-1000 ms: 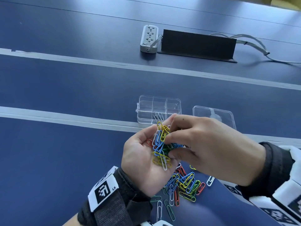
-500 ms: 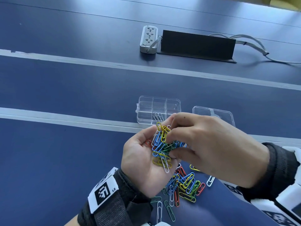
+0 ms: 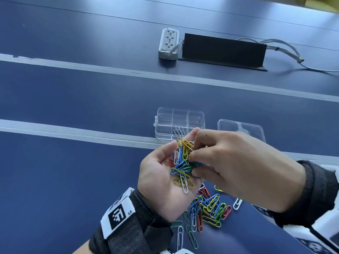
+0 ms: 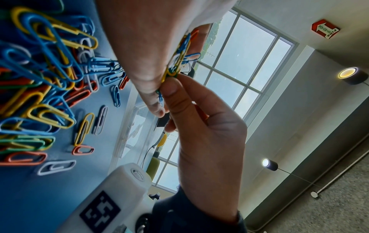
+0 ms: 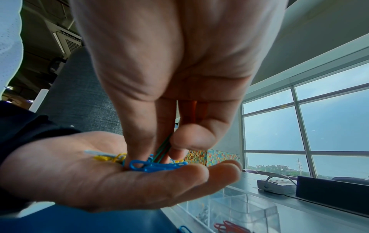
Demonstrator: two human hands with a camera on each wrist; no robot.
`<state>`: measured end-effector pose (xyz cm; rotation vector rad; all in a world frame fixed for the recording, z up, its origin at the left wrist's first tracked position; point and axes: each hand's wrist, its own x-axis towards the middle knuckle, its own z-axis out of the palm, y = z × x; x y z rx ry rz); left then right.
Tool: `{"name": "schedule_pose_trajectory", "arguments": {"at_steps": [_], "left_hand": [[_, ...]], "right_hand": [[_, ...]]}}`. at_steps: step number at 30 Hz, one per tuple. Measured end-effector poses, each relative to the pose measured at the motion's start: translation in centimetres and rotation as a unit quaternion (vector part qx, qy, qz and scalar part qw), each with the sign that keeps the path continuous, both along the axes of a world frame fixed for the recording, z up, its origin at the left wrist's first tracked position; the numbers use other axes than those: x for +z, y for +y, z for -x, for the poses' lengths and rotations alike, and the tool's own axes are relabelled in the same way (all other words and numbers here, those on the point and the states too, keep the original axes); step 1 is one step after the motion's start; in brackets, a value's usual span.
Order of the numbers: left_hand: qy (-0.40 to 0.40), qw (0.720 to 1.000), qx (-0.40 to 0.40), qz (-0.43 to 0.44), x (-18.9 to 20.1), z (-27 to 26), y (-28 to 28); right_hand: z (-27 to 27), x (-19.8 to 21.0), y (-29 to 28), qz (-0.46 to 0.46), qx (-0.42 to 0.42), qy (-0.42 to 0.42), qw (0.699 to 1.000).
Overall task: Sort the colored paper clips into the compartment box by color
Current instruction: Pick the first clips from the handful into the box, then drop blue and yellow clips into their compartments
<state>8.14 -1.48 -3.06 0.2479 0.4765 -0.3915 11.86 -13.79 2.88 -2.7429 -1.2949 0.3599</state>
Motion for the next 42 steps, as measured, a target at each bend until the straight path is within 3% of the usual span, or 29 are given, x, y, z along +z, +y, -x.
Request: {"name": "schedule_pose_trajectory", "arguments": {"at_steps": [6, 19, 28, 32, 37, 42], "left_hand": [[0.004, 0.999, 0.013, 0.029, -0.2, -0.2, 0.2], [0.009, 0.999, 0.006, 0.037, -0.8, 0.1, 0.0], [-0.007, 0.999, 0.031, 0.040, -0.9, -0.1, -0.2], [-0.017, 0.998, 0.036, 0.047, -0.7, -0.1, -0.2], [-0.027, 0.998, 0.026, 0.057, -0.8, 0.1, -0.3], [-0.028, 0.997, 0.024, 0.068, -0.6, 0.1, -0.2]], "right_hand": [[0.2, -0.3, 0.0, -0.048, 0.013, -0.037, 0.998], [0.3, -1.2, -0.1, -0.061, 0.031, -0.056, 0.996], [-1.0, 1.1, -0.5, -0.020, 0.062, -0.050, 0.997], [-2.4, 2.4, -0.5, -0.072, 0.050, 0.018, 0.996], [-7.2, 2.1, -0.2, -0.109, -0.068, 0.008, 0.992], [-10.4, 0.4, 1.0, -0.009, -0.202, 0.035, 0.979]]}}
